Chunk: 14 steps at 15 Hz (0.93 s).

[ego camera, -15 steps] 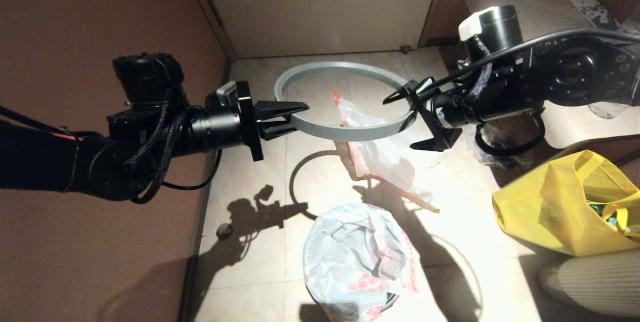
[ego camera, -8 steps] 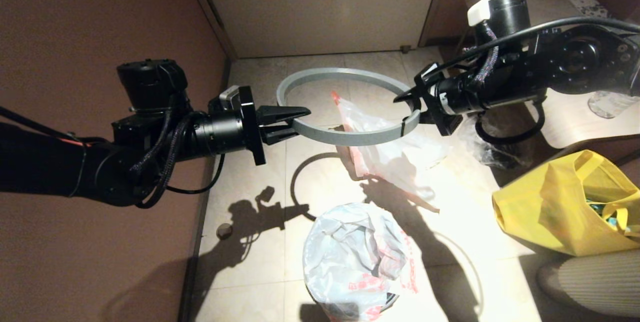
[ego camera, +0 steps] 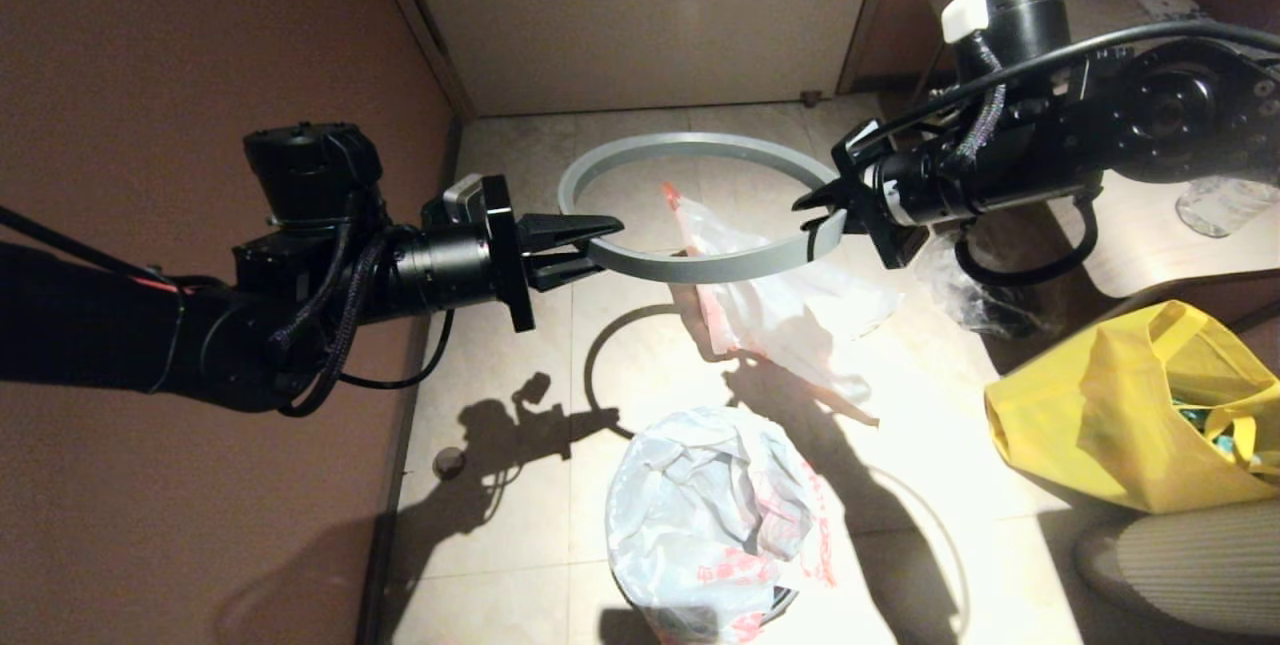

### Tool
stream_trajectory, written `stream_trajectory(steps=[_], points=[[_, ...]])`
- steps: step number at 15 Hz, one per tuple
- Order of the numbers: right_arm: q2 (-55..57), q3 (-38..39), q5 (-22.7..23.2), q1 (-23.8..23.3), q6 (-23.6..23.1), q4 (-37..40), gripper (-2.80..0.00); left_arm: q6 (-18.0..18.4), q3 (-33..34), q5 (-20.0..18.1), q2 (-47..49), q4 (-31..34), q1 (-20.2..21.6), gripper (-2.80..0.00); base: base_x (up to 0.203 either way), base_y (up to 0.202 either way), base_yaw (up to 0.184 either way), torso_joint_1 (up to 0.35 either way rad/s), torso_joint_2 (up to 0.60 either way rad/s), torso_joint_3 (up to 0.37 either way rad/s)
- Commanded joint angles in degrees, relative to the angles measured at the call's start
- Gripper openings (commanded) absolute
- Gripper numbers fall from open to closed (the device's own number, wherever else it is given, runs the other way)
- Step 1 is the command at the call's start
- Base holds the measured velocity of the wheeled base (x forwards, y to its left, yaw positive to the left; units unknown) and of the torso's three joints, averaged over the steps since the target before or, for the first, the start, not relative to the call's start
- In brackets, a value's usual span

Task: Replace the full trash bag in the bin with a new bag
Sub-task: Place the trash can ring on the trash can

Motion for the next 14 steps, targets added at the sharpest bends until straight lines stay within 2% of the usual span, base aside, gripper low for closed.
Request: stream_trajectory(steps=[1,3,4,5,6,8,9,11,12,14], points=[[-0.45,0.02,0.13,0.22,0.25,0.11,-2.8,-0.52,-0.37,-0.25,0.5,-0.24,-0.02,-2.8,0.0,0.0,0.0,0.0,0.0,0.0],[-0.45,0.02,0.04,0.22,0.05,0.2,-2.8,-0.45,-0.19,-0.25,0.4,-0.24,-0.02,-2.8,0.0,0.0,0.0,0.0,0.0,0.0],[-0.52,0.02,0.08,0.22,-0.2,0.2,-2.8,-0.43,-0.1,-0.25,0.19,-0.24,-0.02,-1.95,0.0,0.0,0.0,0.0,0.0,0.0],[-0.45,0.11,0.04,0.22,-0.21,0.2,-2.8,-0.34,-0.1,-0.25,0.08,-0.24,-0.02,0.0,0.0,0.0,0.0,0.0,0.0,0.0],[-0.45,0.31,0.04,0.21,-0.45,0.44,-2.8,-0.1,-0.03,-0.28,-0.13,-0.25,0.07,0.0,0.0,0.0,0.0,0.0,0.0,0.0],[-0.8,1.17,-0.08,0.27,-4.08,3.69,-2.8,3.28,0.15,-2.3,-0.01,-0.97,1.93,0.0,0.0,0.0,0.0,0.0,0.0,0.0],[-1.45,2.48,-0.25,0.3,-6.77,5.38,-2.8,4.85,-0.01,-5.1,0.44,-1.07,4.09,0.0,0.0,0.0,0.0,0.0,0.0,0.0],[-3.4,6.87,-0.47,0.31,-10.47,5.93,-2.8,5.51,-1.37,-9.65,-0.19,-0.56,8.31,0.0,0.0,0.0,0.0,0.0,0.0,0.0],[-3.95,9.57,-0.57,0.27,-14.62,5.85,-2.8,5.62,-1.69,-12.11,-2.63,0.01,9.97,0.0,0.0,0.0,0.0,0.0,0.0,0.0],[-4.07,15.25,-1.0,0.18,-23.55,4.56,-2.8,5.62,-2.72,-20.72,-5.5,2.05,12.79,0.0,0.0,0.0,0.0,0.0,0.0,0.0]])
